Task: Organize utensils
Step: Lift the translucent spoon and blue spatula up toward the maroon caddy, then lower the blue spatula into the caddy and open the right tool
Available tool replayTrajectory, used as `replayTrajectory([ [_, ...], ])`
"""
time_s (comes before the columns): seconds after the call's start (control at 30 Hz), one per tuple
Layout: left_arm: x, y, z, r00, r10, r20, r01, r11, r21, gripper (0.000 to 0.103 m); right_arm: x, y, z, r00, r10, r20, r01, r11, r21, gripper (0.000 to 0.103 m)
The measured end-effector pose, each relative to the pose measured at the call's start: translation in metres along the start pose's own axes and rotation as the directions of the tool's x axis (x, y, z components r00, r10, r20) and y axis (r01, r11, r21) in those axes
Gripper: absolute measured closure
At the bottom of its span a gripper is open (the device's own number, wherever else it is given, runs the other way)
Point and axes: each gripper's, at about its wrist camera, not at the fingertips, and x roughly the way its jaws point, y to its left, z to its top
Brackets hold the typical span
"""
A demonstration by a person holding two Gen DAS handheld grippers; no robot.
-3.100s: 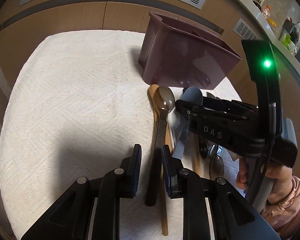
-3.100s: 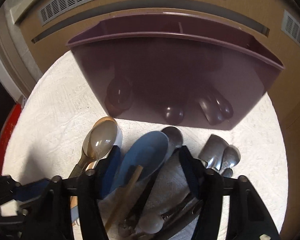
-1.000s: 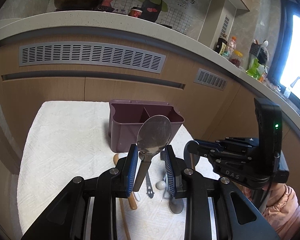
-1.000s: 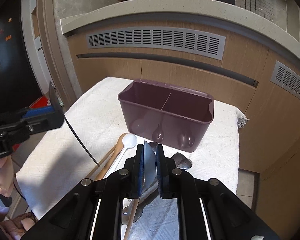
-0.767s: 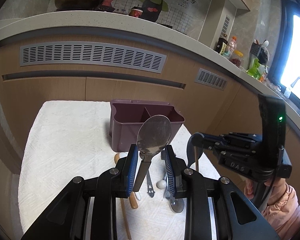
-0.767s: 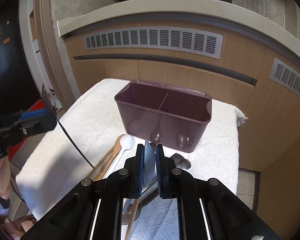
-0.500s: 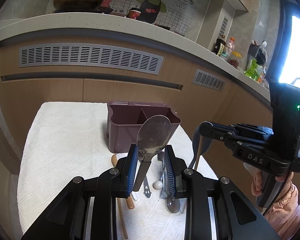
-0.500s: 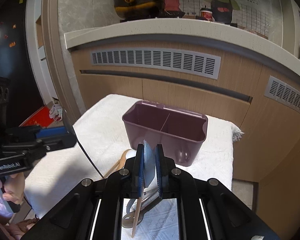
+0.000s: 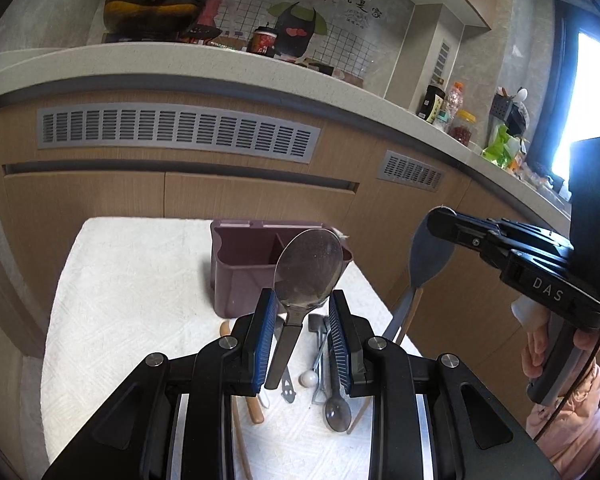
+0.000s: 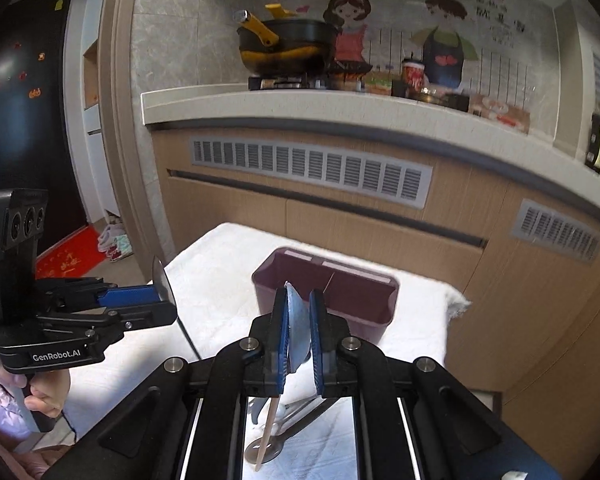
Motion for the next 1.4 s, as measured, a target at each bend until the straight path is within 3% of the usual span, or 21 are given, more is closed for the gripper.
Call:
replayTrajectory([
  [0.2, -0.009, -0.014, 0.045, 0.996, -0.028, 0.079, 0.025, 0.999, 0.043, 0.076, -0.016, -0.003, 0.030, 0.996, -0.060, 0.070, 0.062, 0.998, -0.021, 0.095],
  [0.37, 0.000, -0.020, 0.095, 0.985, -0.036, 0.171, 0.024, 0.997, 0.069, 0.078, -0.036, -0.017, 0.068, 0.973, -0.127, 0.191, 0.133, 0.991, -0.020, 0.095],
  [0.5, 0.030, -0.012, 0.117, 0.981, -0.044, 0.188, 0.034, 0.998, 0.058, 0.081, -0.021, -0.031, 0.084, 0.960, -0.176, 0.218, 0.183, 0.983, -0.013, 0.095],
  [0.6, 0.062, 0.000, 0.121, 0.988, -0.029, 0.149, 0.023, 0.999, 0.043, 0.082, 0.009, -0.044, 0.085, 0.953, -0.221, 0.207, 0.228, 0.974, -0.010, 0.095],
  [0.77, 0.106, 0.019, 0.094, 0.999, 0.003, 0.032, -0.005, 0.997, 0.075, 0.082, 0.055, -0.065, 0.074, 0.971, -0.202, 0.125, 0.202, 0.979, 0.008, 0.095],
  [0.87, 0.129, 0.033, 0.068, 0.997, 0.051, -0.054, -0.046, 0.995, 0.084, 0.082, 0.074, -0.072, 0.064, 0.978, -0.189, 0.088, 0.188, 0.982, 0.017, 0.095],
  [1.0, 0.148, 0.054, 0.031, 0.981, 0.095, -0.172, -0.092, 0.995, 0.024, 0.081, 0.085, -0.079, 0.054, 0.982, -0.181, 0.060, 0.179, 0.983, 0.033, 0.095],
  [1.03, 0.145, 0.056, 0.024, 0.983, 0.094, -0.160, -0.092, 0.996, 0.020, 0.080, 0.083, -0.081, 0.053, 0.982, -0.180, 0.062, 0.177, 0.983, 0.040, 0.095],
  [1.1, 0.144, 0.049, 0.013, 0.971, 0.154, -0.183, -0.144, 0.987, 0.067, 0.057, 0.080, -0.082, 0.051, 0.982, -0.178, 0.069, 0.175, 0.984, 0.042, 0.095],
  [1.23, 0.140, 0.047, -0.009, 0.967, 0.116, -0.225, -0.110, 0.993, 0.042, 0.056, 0.062, -0.083, 0.048, 0.982, -0.166, 0.087, 0.162, 0.985, 0.057, 0.095],
  [1.3, 0.139, 0.042, -0.019, 0.961, 0.135, -0.240, -0.126, 0.991, 0.055, 0.056, 0.051, -0.081, 0.045, 0.982, -0.161, 0.097, 0.156, 0.986, 0.063, 0.095],
  [1.4, 0.155, 0.042, -0.033, 0.935, 0.189, -0.299, -0.182, 0.982, 0.052, 0.056, 0.038, -0.078, 0.039, 0.984, -0.152, 0.099, 0.146, 0.987, 0.061, 0.095],
])
